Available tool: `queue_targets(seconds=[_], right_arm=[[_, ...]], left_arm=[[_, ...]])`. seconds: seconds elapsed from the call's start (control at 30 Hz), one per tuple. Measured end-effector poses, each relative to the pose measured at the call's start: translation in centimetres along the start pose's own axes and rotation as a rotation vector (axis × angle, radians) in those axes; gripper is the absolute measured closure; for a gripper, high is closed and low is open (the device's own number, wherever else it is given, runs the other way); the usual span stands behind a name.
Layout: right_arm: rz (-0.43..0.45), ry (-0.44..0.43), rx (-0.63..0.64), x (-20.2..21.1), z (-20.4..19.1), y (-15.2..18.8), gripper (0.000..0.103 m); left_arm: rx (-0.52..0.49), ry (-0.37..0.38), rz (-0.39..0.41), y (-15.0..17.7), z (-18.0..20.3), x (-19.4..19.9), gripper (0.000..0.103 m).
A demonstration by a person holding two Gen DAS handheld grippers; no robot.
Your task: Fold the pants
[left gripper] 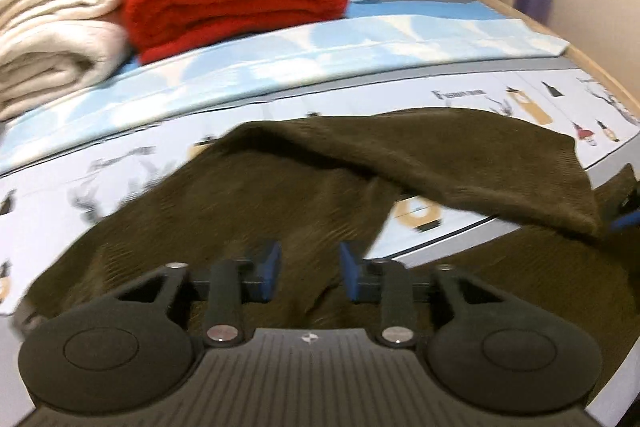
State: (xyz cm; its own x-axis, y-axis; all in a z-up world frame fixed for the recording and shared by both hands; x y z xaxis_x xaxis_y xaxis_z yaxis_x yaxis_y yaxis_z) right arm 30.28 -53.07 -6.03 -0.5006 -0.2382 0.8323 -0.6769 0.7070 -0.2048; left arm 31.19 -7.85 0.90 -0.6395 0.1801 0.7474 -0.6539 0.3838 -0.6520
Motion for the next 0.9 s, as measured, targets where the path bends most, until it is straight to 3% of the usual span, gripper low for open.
queue_targets(seconds=[0.13,0.3,0.33,0.4,0.5,0.6,0.63,0.8,0.9], right_arm=[[-0.079,0.028,-0.064,-2.4,-0.4,1.6,0.056],[-0.112,0.0,-0.085,-3.2,-1.5,3.1,0.053],[-0.11,0.008,-0.085,-3.3,-1.7,3.1,0.055],[-0.103,0.018,-0.096,-3.3,-1.5,2.9,0.076],[-0.078,0.016,-0.146,-2.7,-1.0,2.3,0.079],[-0.011,-0.037,-0.19,-1.0,-1.3,1.2,0.084],[0.026,-0.066,-0.19,0.0,-1.7,0.7,0.096],[0.331,-0.26,-0.099,7.4,-5.7,-4.3,0.096],[0.447,-0.286,-0.073,10.4,-8.4,-8.6,0.096]], left_arm=[[-0.032,0.019,-0.036,-1.4,2.4,-4.7,0.079],[-0.007,0.096,-0.074,-2.1,3.6,-10.0,0.075],[-0.018,0.107,-0.087,-2.1,3.9,-11.0,0.069],[-0.055,0.104,-0.115,-2.0,4.7,-13.2,0.066],[-0.1,0.089,-0.138,-1.5,5.3,-15.6,0.066],[-0.114,0.079,-0.132,-1.5,5.0,-16.8,0.083],[-0.117,0.086,-0.129,-1.7,4.8,-16.9,0.093],[-0.136,0.125,-0.063,-2.9,3.5,-15.2,0.096],[-0.153,0.165,0.0,-3.9,2.5,-13.3,0.096]])
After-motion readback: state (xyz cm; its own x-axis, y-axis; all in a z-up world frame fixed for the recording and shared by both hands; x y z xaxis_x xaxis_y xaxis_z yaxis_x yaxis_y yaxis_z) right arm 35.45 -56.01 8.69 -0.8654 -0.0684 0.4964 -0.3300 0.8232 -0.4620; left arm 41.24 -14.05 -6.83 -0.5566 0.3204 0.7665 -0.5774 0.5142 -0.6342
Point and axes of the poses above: each gripper's, at about its wrist camera, not at the fingertips, and x roughly against the way its jaws point, z to its right, y to its underside, the point moved 5 cm from there along -x, roughly the way its jaws point, and after that the axes turned 6 degrees about -x, right-handed, at the moved point
